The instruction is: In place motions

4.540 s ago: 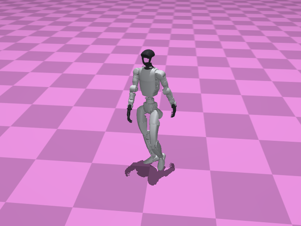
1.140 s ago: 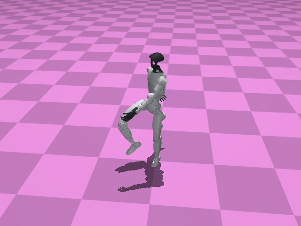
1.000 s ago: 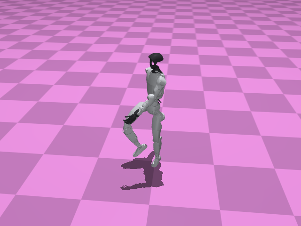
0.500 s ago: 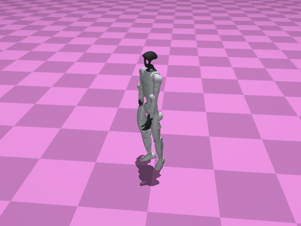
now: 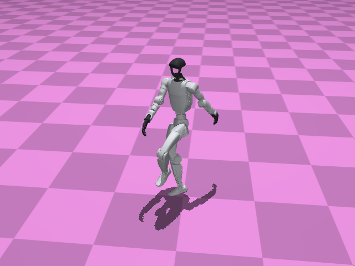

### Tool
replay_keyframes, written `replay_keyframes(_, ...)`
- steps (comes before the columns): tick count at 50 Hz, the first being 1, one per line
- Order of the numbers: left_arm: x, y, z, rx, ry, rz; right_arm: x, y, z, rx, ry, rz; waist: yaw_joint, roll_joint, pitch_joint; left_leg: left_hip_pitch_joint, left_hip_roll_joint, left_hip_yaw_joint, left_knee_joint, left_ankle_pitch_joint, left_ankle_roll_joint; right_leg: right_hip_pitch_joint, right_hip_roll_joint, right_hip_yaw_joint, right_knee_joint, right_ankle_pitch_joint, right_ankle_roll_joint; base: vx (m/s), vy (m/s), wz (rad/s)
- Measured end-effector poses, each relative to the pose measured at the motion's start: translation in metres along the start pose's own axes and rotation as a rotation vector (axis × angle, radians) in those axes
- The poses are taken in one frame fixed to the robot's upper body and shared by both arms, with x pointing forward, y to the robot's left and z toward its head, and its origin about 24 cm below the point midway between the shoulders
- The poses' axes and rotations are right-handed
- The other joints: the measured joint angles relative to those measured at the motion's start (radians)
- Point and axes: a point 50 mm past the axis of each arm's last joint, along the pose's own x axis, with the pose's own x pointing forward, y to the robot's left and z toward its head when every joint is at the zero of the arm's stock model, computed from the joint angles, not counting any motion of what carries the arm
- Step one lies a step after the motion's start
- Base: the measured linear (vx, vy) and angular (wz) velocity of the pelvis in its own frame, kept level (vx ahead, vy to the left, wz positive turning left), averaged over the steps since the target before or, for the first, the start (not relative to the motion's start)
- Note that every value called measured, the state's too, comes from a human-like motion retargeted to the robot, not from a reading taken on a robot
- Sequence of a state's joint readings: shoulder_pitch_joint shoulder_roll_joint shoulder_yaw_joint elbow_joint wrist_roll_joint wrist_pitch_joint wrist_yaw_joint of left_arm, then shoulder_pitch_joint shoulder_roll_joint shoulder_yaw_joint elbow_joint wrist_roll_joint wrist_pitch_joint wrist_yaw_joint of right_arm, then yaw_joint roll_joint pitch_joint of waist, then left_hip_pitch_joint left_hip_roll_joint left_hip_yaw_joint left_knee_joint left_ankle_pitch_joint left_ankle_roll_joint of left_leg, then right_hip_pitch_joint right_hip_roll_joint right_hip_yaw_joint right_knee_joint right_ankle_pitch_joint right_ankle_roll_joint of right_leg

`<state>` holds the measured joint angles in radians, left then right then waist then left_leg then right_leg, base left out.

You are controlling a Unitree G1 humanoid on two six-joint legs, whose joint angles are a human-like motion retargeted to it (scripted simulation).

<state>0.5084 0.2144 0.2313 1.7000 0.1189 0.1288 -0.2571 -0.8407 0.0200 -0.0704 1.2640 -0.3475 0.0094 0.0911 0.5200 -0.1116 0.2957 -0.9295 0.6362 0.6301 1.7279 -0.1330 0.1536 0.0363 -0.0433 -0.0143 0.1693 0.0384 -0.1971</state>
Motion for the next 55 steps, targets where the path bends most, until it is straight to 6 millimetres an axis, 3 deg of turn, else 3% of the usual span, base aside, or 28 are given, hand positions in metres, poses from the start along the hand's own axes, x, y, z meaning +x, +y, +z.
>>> replay_keyframes(3,0.001,0.002,-0.012,-0.058,0.019,-0.007,0.001,-0.012,0.044,-0.051,-0.151,-0.077,0.010,-0.035,0.023,-0.040,-0.043,0.035,-0.035,-0.013,0.016,-0.017,-0.033,-0.017,0.059,-0.036,-0.012,0.04,0.02,0.19)
replay_keyframes(5,0.000,0.005,-0.007,-0.060,0.003,0.002,-0.001,-0.020,0.059,-0.061,-0.201,-0.133,0.017,-0.040,0.026,-0.046,-0.054,0.031,-0.035,-0.026,0.032,-0.011,-0.038,-0.039,0.070,-0.052,-0.015,0.09,-0.02,0.52)
replay_keyframes(8,-0.005,0.009,0.016,-0.021,-0.060,0.015,-0.001,-0.028,0.059,-0.033,-0.203,-0.148,0.026,-0.026,-0.005,-0.031,-0.036,-0.024,-0.010,-0.022,0.016,0.004,-0.010,-0.073,0.034,-0.055,-0.014,0.08,-0.03,0.60)
replay_keyframes(12,-0.011,0.002,0.046,-0.013,-0.159,-0.002,0.000,-0.020,0.037,-0.009,-0.155,-0.101,-0.025,0.012,-0.099,0.030,-0.036,-0.141,-0.040,0.022,-0.050,0.020,0.056,-0.140,-0.042,-0.044,-0.006,0.06,0.06,0.91)
replay_keyframes(15,-0.014,-0.007,0.065,-0.058,-0.234,-0.025,-0.001,-0.006,0.008,-0.039,-0.095,-0.063,-0.105,0.021,-0.173,0.179,-0.101,-0.158,-0.185,0.066,-0.067,0.014,0.064,-0.202,-0.077,-0.046,0.015,0.11,0.16,1.21)
replay_keyframes(20,-0.024,-0.013,0.094,-0.123,-0.346,-0.023,-0.010,0.036,-0.054,-0.098,0.049,0.071,-0.298,-0.006,-0.252,0.549,-0.354,-0.146,-0.701,0.144,-0.072,0.025,0.003,-0.293,-0.081,-0.076,0.078,0.19,0.14,1.03)
replay_keyframes(23,-0.031,-0.012,0.110,-0.107,-0.388,0.001,-0.024,0.055,-0.096,-0.118,0.152,0.127,-0.342,-0.009,-0.293,0.729,-0.499,-0.192,-1.055,0.203,-0.133,0.031,-0.007,-0.287,-0.086,-0.086,0.110,0.24,0.11,0.10)
replay_keyframes(25,-0.036,-0.012,0.122,-0.090,-0.424,0.019,-0.038,0.065,-0.129,-0.128,0.240,0.154,-0.372,0.013,-0.327,0.827,-0.559,-0.246,-1.271,0.171,-0.210,0.036,0.016,-0.294,-0.092,-0.092,0.125,0.38,0.17,0.19)
replay_keyframes(26,-0.040,-0.013,0.130,-0.076,-0.443,0.026,-0.048,0.070,-0.148,-0.135,0.297,0.166,-0.391,0.024,-0.343,0.877,-0.561,-0.205,-1.356,0.112,-0.218,0.036,0.028,-0.306,-0.089,-0.098,0.129,0.32,0.11,0.42)
replay_keyframes(28,-0.048,-0.018,0.147,-0.038,-0.486,0.038,-0.071,0.076,-0.187,-0.147,0.427,0.185,-0.424,0.049,-0.363,0.946,-0.571,-0.171,-1.493,0.025,-0.221,0.041,0.048,-0.325,-0.075,-0.115,0.138,0.33,0.16,0.55)
replay_keyframes(31,-0.071,-0.034,0.185,0.056,-0.570,0.053,-0.116,0.079,-0.244,-0.135,0.649,0.204,-0.498,0.072,-0.360,0.965,-0.590,-0.227,-1.565,0.003,-0.195,0.042,0.043,-0.386,-0.014,-0.149,0.150,0.22,0.18,0.96)
replay_keyframes(35,-0.117,-0.062,0.241,0.208,-0.720,0.069,-0.179,0.083,-0.298,-0.042,0.889,0.188,-0.531,0.080,-0.289,0.990,-0.595,-0.268,-1.564,0.000,-0.177,0.024,0.009,-0.426,0.142,-0.068,0.155,0.16,0.22,0.46)
replay_keyframes(37,-0.147,-0.092,0.270,0.264,-0.831,0.041,-0.220,0.087,-0.323,0.015,1.025,0.167,-0.535,0.109,-0.267,0.999,-0.568,-0.272,-1.562,-0.009,-0.170,-0.103,-0.041,-0.414,0.409,0.079,0.153,0.07,0.13,-0.25)
replay_keyframes(39,-0.179,-0.123,0.293,0.228,-0.957,-0.057,-0.253,0.086,-0.339,0.012,1.129,0.148,-0.529,0.115,-0.268,0.995,-0.564,-0.224,-1.560,-0.022,-0.161,-0.266,-0.100,-0.362,0.666,0.179,0.101,0.11,0.24,-0.99)
replay_keyframes(40,-0.200,-0.138,0.304,0.183,-1.028,-0.132,-0.268,0.083,-0.346,-0.003,1.177,0.135,-0.551,0.118,-0.260,0.993,-0.564,-0.213,-1.554,-0.029,-0.153,-0.346,-0.140,-0.367,0.800,0.193,0.058,0.03,0.29,-0.66)
replay_keyframes(42,-0.256,-0.162,0.328,0.056,-1.201,-0.274,-0.290,0.075,-0.355,-0.015,1.256,0.105,-0.617,0.130,-0.229,0.996,-0.568,-0.198,-1.550,-0.039,-0.134,-0.490,-0.221,-0.392,1.044,0.105,-0.008,-0.11,0.32,-0.35)
replay_keyframes(44,-0.319,-0.175,0.344,-0.046,-1.389,-0.363,-0.309,0.065,-0.360,-0.007,1.322,0.067,-0.724,0.151,-0.182,1.004,-0.564,-0.221,-1.543,-0.049,-0.111,-0.615,-0.296,-0.428,1.224,0.057,-0.059,-0.16,0.35,0.46)
replay_keyframes(47,-0.406,-0.177,0.352,-0.078,-1.632,-0.410,-0.344,0.053,-0.369,0.034,1.430,-0.014,-0.901,0.201,-0.100,1.028,-0.521,-0.303,-1.536,-0.052,-0.091,-0.816,-0.301,-0.429,1.387,0.026,-0.059,-0.06,0.23,1.26)
replay_keyframes(50,-0.472,-0.167,0.347,-0.035,-1.822,-0.368,-0.385,0.046,-0.375,0.075,1.548,-0.099,-1.035,0.241,-0.046,1.026,-0.453,-0.342,-1.516,-0.054,-0.090,-0.994,-0.296,-0.457,1.420,0.000,-0.059,0.03,0.10,0.93)
replay_keyframes(52,-0.497,-0.162,0.343,0.009,-1.904,-0.319,-0.415,0.047,-0.376,0.102,1.636,-0.147,-1.088,0.261,-0.036,1.013,-0.430,-0.367,-1.494,-0.060,-0.081,-1.063,-0.300,-0.479,1.399,-0.035,-0.060,0.15,0.08,0.56)
replay_keyframes(55,-0.518,-0.164,0.337,0.033,-1.981,-0.244,-0.453,0.058,-0.375,0.160,1.758,-0.195,-1.107,0.265,-0.029,1.011,-0.411,-0.375,-1.457,-0.072,-0.079,-1.098,-0.283,-0.493,1.344,-0.057,-0.061,0.13,-0.04,0.15)
